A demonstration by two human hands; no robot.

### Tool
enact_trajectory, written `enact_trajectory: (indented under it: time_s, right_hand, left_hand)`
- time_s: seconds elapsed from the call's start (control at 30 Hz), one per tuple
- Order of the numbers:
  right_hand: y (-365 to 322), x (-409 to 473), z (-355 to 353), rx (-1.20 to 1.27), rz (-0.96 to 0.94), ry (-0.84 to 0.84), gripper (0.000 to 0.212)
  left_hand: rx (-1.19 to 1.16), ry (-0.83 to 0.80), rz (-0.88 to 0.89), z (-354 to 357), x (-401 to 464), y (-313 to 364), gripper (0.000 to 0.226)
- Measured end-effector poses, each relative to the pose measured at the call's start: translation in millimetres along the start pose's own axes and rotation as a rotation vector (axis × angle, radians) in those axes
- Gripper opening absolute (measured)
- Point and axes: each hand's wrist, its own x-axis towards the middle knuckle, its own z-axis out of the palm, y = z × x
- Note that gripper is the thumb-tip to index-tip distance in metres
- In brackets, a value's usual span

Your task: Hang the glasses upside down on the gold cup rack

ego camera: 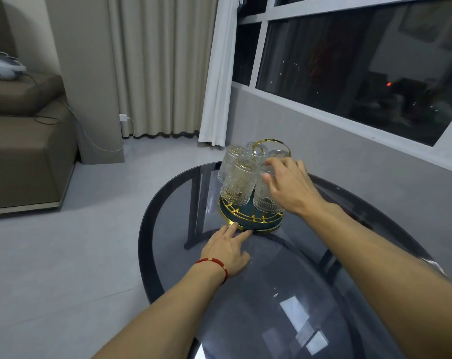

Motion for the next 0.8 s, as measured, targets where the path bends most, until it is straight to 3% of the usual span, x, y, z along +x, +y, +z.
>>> enact_trajectory:
  time_s: [0.3, 0.47, 0.6, 0.8]
  right_hand:
    - [3, -7, 18, -0.037, -0.042, 0.041, 0.042]
    - [9, -14, 18, -0.131, -0.081, 0.024, 0.059]
    - [15, -31, 14, -0.027, -0.092, 0.036, 0.068]
    - [31, -87, -7, 0.143, -0.206, 0.186, 0.055]
  left_hand:
    - [0.009, 0.004, -0.004, 0, -2, 1, 0.063]
    - [-0.079, 0.082, 0.000, -8, -8, 8, 0.066]
    - [-0.128, 0.207, 0.007, -17, -18, 14, 0.057]
    - [-0.215, 0.282, 0.105, -35, -39, 25, 0.051]
